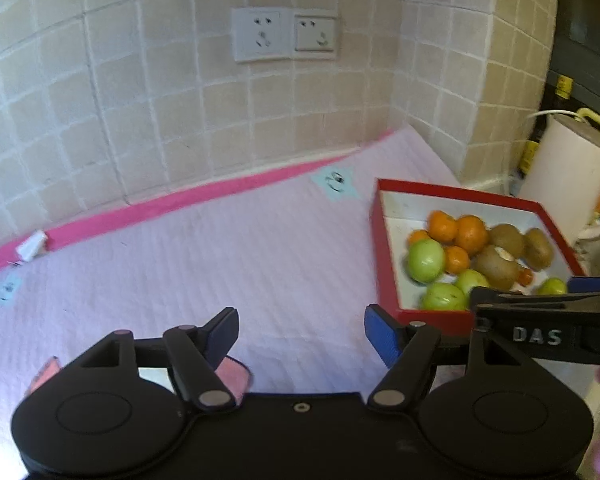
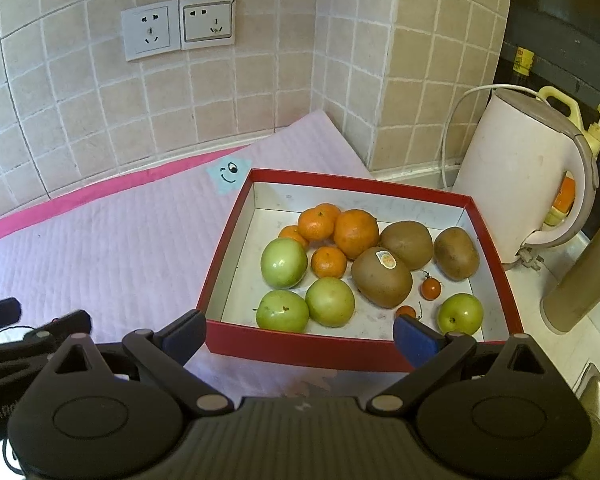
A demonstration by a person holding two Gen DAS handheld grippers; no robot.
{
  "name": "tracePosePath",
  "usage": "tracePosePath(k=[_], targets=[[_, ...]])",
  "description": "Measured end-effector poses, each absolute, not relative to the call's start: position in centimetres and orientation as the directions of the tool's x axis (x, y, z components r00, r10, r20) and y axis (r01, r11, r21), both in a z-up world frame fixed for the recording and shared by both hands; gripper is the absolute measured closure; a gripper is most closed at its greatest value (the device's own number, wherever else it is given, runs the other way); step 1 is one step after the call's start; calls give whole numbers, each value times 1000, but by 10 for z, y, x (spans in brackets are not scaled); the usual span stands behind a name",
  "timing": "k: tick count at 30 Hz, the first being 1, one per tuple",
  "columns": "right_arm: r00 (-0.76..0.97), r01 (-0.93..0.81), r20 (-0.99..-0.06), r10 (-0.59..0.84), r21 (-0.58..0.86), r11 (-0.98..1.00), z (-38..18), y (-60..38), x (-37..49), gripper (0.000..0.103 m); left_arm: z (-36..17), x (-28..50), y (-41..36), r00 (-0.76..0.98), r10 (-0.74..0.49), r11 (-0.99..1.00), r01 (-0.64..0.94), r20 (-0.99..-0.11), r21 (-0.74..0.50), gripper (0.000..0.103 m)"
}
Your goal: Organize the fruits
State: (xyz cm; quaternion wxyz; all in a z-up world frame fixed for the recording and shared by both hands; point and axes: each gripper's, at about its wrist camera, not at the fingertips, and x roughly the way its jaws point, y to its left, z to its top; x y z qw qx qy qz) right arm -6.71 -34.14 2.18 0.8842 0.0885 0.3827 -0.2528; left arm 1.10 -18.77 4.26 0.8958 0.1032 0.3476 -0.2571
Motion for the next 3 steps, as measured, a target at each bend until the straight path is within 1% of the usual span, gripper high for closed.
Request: tracePosePath(k=[1,3], targets=[[580,514,-721,-379,-37,857,22,-341,-67,2,43,11,-188,635,-376,853,521,-674,16,20],[581,512,-718,-383,-43,858,23,-339,-67,2,42,16,-185,620,-378,857,515,-688,-7,19]])
